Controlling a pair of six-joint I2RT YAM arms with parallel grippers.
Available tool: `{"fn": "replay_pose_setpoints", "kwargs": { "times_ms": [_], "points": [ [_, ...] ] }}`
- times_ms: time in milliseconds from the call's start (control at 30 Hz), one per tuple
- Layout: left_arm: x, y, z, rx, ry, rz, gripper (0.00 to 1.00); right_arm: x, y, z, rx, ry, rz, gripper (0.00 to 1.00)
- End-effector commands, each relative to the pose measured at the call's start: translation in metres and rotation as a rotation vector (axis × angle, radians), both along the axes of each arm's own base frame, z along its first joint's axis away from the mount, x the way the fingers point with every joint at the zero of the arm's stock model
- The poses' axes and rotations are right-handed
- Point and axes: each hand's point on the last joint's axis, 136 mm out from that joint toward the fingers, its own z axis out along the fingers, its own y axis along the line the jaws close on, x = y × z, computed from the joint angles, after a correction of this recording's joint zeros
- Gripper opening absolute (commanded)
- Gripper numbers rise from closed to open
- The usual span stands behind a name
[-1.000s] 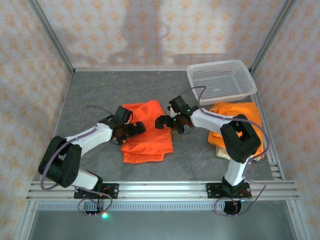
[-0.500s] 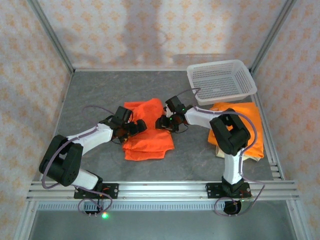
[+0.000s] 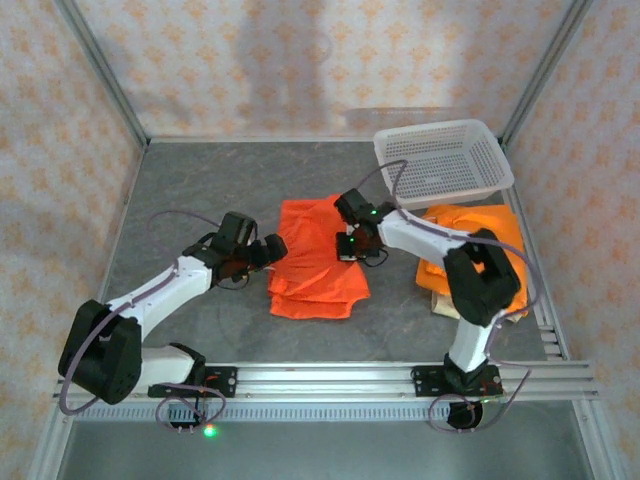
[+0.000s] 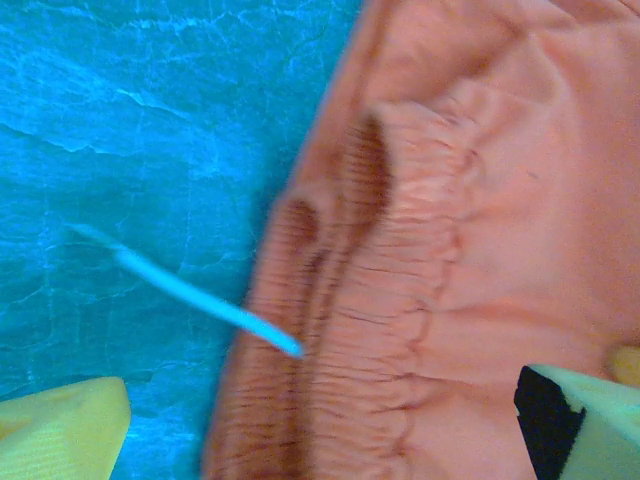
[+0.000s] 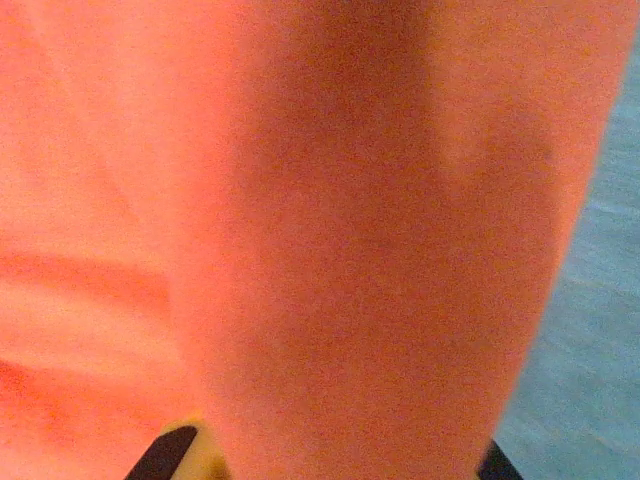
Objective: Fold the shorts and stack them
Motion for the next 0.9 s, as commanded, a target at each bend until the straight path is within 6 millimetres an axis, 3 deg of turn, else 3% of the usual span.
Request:
{"fn": "replay_pose_setpoints", "kwargs": {
  "times_ms": [0,133,333,567,867],
  "points": [
    [0.001,0.005,0.005,0.030,-0.004,0.013,1.00,-0.010,-0.063,0.041,-0.240,-0.056,-0.025,0.00],
    [0.005,0.001,0.003,0.015,0.001,0.009,1.00,-0.017,-0.095,0.069,-0.369,-0.073,-0.034,0.00],
    [0.010,-0.006,0.005,-0.011,-0.005,0.000,1.00,-0.017,-0.122,0.107,-0.472,-0.089,-0.050,0.00],
    [0.014,-0.011,0.005,-0.021,0.000,-0.015,1.00,-0.023,-0.152,0.153,-0.479,-0.088,-0.130,0.00],
    [0.016,-0.013,0.002,-0.026,0.005,-0.022,1.00,-0.032,-0.215,0.194,-0.485,-0.098,-0.287,0.00]
  ]
}}
